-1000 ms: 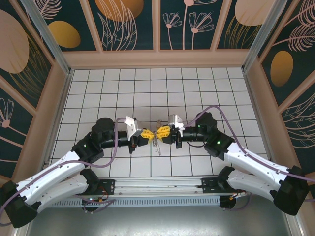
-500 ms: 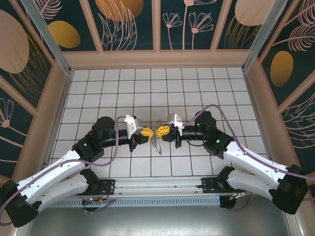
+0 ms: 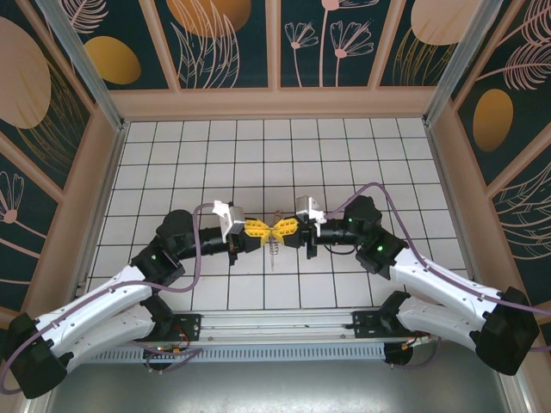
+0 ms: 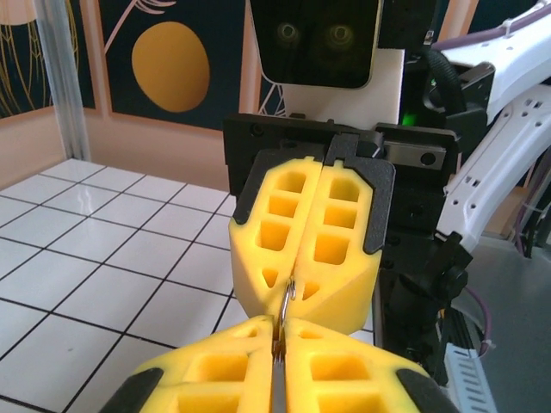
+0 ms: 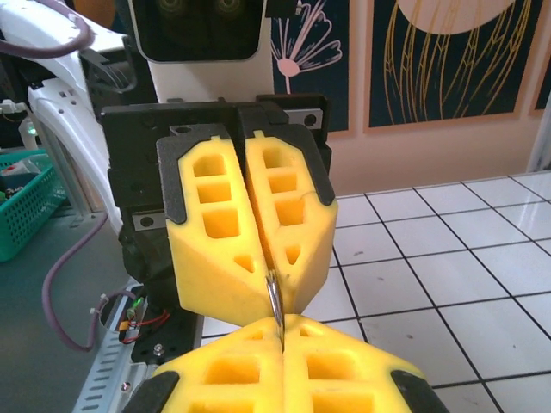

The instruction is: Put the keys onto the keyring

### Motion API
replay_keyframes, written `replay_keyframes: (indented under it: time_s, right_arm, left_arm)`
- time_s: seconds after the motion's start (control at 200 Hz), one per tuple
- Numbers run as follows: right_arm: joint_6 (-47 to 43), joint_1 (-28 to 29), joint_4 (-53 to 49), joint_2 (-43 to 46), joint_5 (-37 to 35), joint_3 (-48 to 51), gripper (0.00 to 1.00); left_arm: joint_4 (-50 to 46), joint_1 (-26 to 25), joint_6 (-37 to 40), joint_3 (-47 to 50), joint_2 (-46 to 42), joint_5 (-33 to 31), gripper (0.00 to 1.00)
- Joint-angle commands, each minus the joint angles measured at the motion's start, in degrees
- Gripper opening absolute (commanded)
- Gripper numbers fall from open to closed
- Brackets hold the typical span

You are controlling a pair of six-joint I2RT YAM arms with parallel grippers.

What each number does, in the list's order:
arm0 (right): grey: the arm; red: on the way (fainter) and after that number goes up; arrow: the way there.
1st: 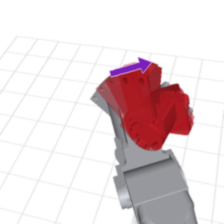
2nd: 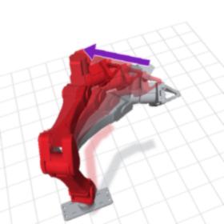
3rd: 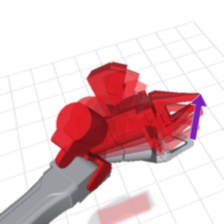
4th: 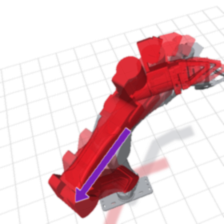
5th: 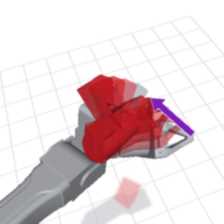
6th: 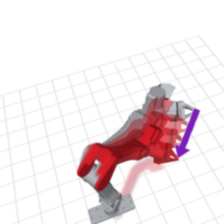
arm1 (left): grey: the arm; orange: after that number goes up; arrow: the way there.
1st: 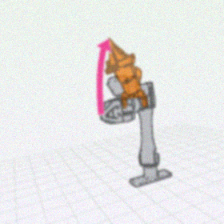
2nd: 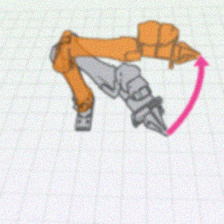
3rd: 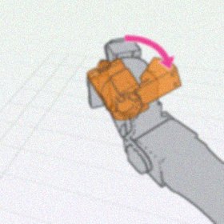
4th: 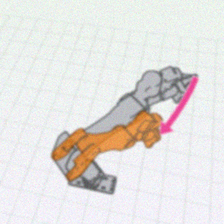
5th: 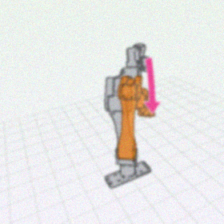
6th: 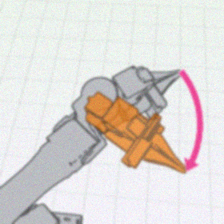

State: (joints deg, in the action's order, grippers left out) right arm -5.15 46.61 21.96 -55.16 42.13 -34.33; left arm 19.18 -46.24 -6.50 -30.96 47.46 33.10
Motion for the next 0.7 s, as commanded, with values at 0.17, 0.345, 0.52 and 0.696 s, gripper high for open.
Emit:
replay_keyframes:
  time_s: [0.17, 0.345, 0.52, 0.696]
  right_arm:
    - [2.32, 0.67, 6.43, -0.10, 1.62, 1.63, 0.00]
    - [-0.58, 0.97, 1.25, 0.46, -1.36, 0.32, 0.07]
    - [-8.76, 2.23, -11.64, 3.15, -13.55, -2.46, 0.32]
    - [-12.01, 4.54, -14.58, 2.90, -20.82, -3.88, 0.34]
  left_arm:
    - [7.97, -1.04, -1.87, 0.81, -0.53, 5.79, 0.01]
    - [3.28, -1.00, 0.96, -0.59, -2.55, 3.95, 0.00]
    - [-8.51, -1.02, 7.01, -4.41, -4.74, -0.17, 0.00]
    - [-16.87, -1.05, 11.41, -8.33, -3.66, -3.34, 0.00]
